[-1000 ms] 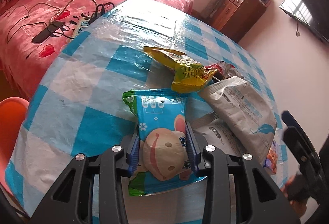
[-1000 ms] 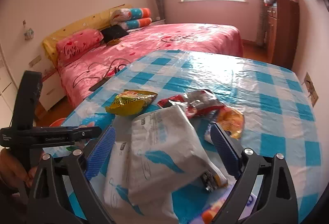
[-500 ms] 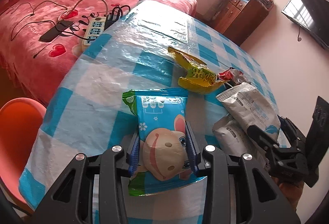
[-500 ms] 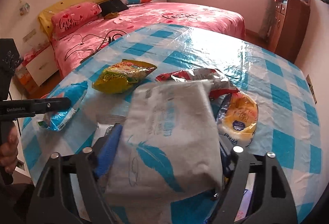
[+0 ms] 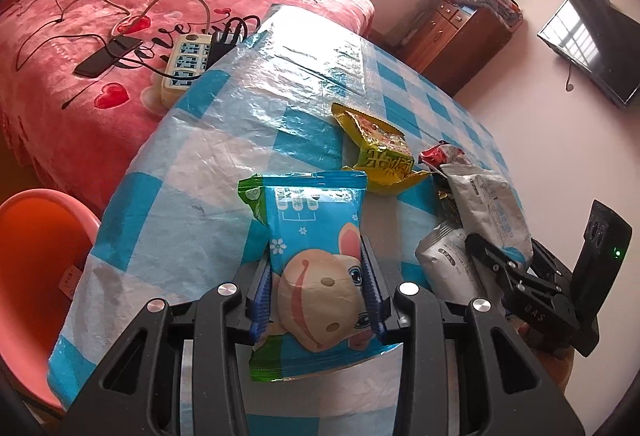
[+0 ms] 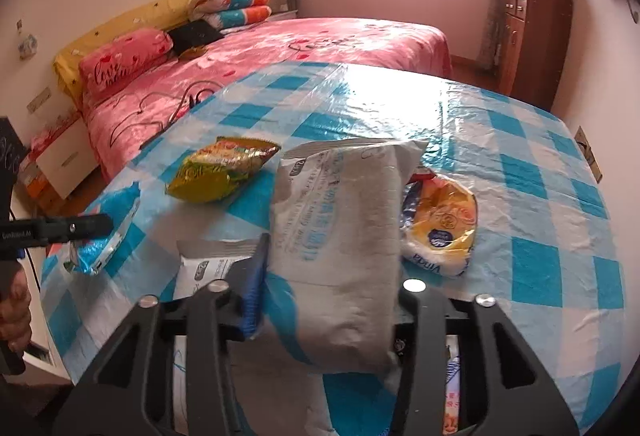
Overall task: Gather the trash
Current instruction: 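Grasp the white plastic bag with the right tool while the left tool holds the wipe pack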
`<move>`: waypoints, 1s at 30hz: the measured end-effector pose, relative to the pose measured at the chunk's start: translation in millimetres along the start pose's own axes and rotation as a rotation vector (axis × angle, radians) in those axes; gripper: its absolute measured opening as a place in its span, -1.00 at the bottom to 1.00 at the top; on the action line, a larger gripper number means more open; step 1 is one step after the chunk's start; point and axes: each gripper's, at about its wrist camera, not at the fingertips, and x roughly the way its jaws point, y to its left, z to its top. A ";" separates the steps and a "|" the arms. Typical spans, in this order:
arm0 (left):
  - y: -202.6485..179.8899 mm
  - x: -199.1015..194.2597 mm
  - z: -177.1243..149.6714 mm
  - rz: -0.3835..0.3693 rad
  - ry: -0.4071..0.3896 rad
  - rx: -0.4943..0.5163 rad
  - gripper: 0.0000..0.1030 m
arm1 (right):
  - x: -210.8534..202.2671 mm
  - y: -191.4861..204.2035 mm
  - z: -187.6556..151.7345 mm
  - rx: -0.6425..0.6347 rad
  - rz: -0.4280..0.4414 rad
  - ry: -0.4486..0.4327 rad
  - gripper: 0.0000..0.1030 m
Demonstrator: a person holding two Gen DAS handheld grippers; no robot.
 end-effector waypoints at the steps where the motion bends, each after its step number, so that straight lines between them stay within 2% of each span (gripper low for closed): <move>1: 1.2 -0.3 -0.5 -0.004 0.001 -0.002 -0.24 | -8.3 5.3 2.9 0.007 -0.003 -0.004 -0.30; 10: 12.1 -8.7 -2.2 -0.044 -0.006 -0.012 -0.24 | -41.6 -5.2 28.5 0.068 -0.028 -0.058 -0.49; 20: 29.0 -23.6 -4.9 -0.089 -0.028 -0.028 -0.24 | -69.6 -3.4 50.5 0.121 -0.043 -0.096 -0.50; 24: 36.9 -34.2 -5.2 -0.105 -0.047 -0.035 -0.24 | -94.8 7.1 66.2 0.156 -0.010 -0.137 -0.50; 30: 51.2 -50.6 -5.8 -0.109 -0.080 -0.051 -0.24 | -110.0 31.6 81.5 0.164 0.055 -0.155 -0.49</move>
